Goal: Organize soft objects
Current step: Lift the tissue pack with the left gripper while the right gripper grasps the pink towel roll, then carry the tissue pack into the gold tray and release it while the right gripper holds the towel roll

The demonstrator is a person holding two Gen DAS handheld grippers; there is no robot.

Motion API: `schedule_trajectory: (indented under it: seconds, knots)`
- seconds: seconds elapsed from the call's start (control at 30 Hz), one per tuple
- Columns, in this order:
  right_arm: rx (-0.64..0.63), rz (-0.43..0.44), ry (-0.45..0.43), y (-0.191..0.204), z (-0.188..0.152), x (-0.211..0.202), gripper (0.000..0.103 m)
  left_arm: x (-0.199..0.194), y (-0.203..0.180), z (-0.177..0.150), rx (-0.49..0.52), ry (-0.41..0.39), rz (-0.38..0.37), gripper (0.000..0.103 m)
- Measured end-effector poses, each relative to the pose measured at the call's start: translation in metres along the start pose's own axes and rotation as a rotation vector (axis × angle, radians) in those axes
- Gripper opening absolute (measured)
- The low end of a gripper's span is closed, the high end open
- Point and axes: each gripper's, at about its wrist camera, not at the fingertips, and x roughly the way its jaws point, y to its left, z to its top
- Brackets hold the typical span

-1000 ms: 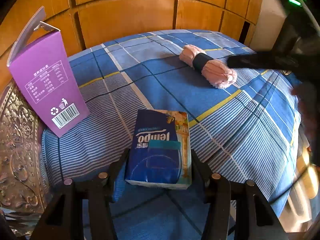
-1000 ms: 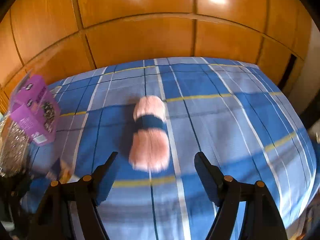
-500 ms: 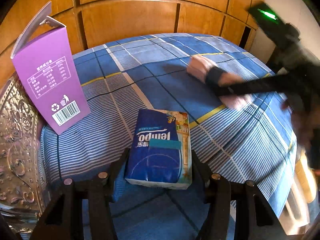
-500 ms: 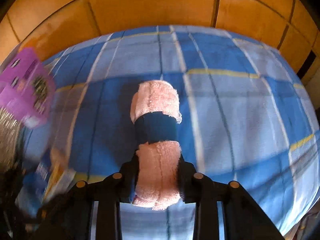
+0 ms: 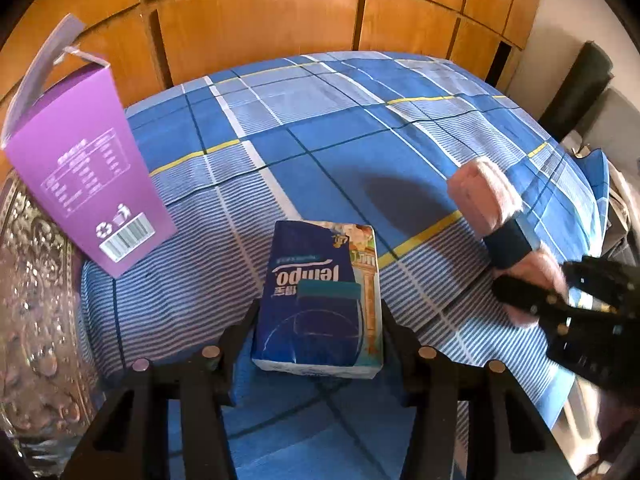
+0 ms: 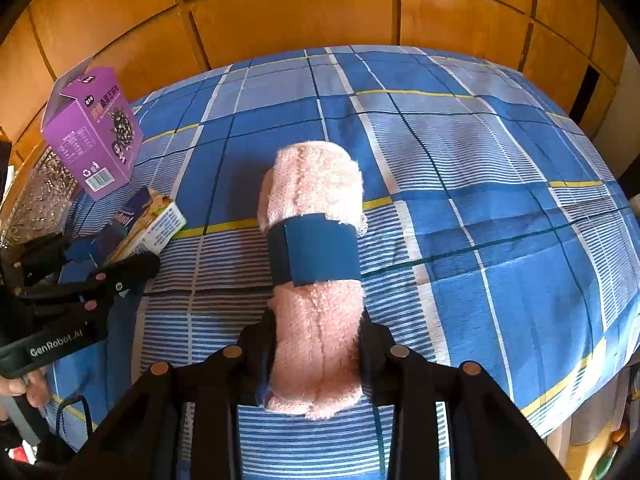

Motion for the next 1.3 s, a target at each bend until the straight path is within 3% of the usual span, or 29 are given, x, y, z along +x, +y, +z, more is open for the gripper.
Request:
schedule_trajectory:
  seconds: [0.2,0.43,0.6,0.8,1.03,1.17,1.3]
  knots:
    - [0.011,0.009,-0.025,-0.001,-0.001,-0.001,0.034,-0.003,-0.023,0.035,0.057,-0.010,0.011,0.052]
    - [0.004,0.010,-0.039,-0.002,-0.004,-0.002,0.034,-0.017,-0.023,0.115,0.048,-0.067,0.025,0.052]
    - [-0.003,0.006,-0.045,0.000,-0.009,-0.007,0.034,-0.029,0.010,0.169,-0.024,-0.092,0.054,0.052]
    - [-0.009,0.004,-0.050,0.002,-0.011,-0.008,0.034,-0.048,0.083,0.211,-0.170,-0.112,0.127,0.052]
    - [-0.020,-0.007,-0.053,0.002,-0.009,-0.007,0.034,-0.090,0.178,0.202,-0.330,-0.166,0.215,0.052]
    - [-0.027,-0.015,-0.055,0.003,-0.009,-0.006,0.034,-0.121,0.224,0.172,-0.377,-0.201,0.274,0.052]
    - [-0.037,-0.027,-0.059,0.004,-0.009,-0.006,0.034,-0.144,0.259,0.121,-0.413,-0.204,0.316,0.052]
